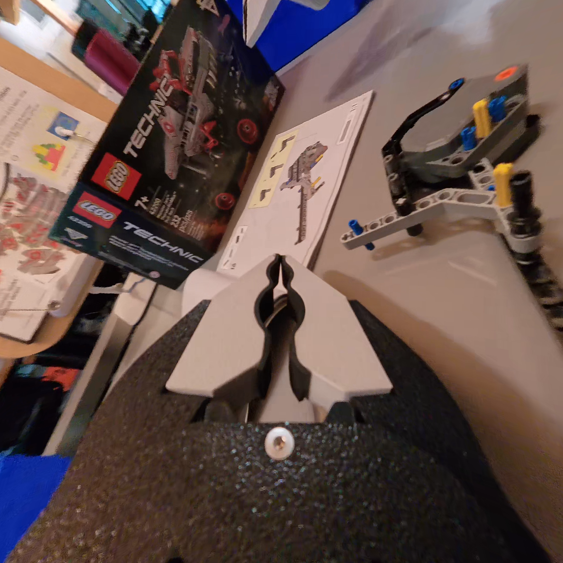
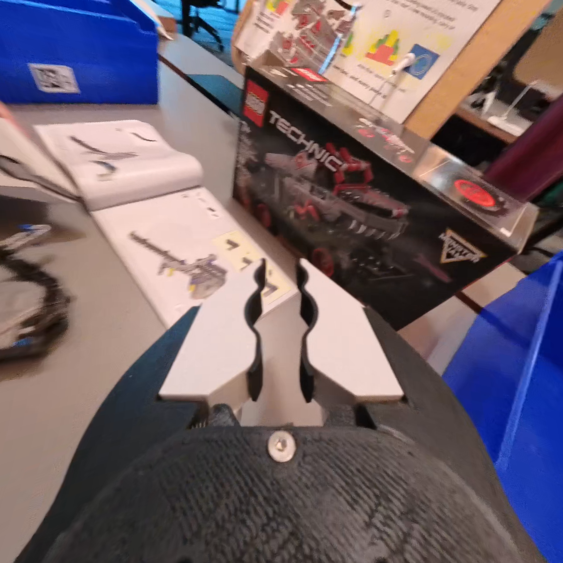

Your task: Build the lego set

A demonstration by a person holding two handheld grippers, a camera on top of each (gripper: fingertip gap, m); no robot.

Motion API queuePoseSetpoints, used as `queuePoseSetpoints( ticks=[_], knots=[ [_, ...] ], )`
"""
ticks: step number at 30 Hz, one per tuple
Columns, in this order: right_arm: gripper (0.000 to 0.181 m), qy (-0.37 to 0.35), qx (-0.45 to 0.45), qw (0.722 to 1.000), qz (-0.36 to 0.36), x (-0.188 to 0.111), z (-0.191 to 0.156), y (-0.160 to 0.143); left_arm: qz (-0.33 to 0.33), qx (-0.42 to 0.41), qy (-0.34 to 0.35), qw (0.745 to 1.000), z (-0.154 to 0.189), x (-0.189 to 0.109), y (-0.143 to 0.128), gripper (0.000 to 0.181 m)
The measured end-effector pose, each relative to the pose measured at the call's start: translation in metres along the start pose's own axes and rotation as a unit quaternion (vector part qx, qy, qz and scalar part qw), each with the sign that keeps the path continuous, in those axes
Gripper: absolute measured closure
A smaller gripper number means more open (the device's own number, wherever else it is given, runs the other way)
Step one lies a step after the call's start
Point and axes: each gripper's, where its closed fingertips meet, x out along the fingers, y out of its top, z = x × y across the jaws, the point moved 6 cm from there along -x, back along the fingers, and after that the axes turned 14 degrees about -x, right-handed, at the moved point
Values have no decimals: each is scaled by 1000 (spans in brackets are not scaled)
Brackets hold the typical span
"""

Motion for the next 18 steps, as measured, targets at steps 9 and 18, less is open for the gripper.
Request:
queuePoseSetpoints(
  ticks=[9, 18],
  knots=[
    [181, -126, -106, 978, -128, 26, -5, -32, 56, -5, 38, 998, -9, -7, 10, 181],
    [181, -153, -92, 965, -191, 20, 8, -61, 44, 22, 25, 998, 1, 0, 6, 181]
  ],
)
